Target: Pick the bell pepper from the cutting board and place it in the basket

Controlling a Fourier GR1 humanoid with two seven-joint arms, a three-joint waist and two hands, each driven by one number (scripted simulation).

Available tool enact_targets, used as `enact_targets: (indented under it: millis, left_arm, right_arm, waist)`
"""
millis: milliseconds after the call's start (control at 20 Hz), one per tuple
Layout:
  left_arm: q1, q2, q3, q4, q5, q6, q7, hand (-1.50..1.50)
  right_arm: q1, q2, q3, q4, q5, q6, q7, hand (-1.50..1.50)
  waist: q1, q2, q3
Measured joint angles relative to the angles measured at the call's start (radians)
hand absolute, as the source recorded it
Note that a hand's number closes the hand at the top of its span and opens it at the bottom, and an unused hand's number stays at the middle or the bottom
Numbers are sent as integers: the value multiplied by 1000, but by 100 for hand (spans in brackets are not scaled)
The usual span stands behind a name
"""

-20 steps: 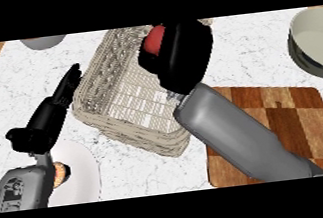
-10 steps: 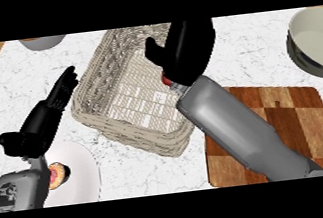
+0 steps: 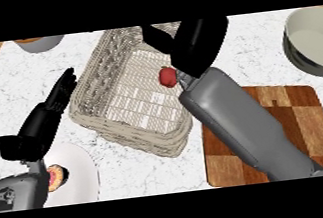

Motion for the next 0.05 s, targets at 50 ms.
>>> enact_targets:
  millis: [50]
  left_arm:
    - [15,1,1,0,-2,-1,-12,0]
  right_arm:
    - [-1,0,-18,-15,-6,-4,4,-150]
  waist:
    - [-2,-1,0]
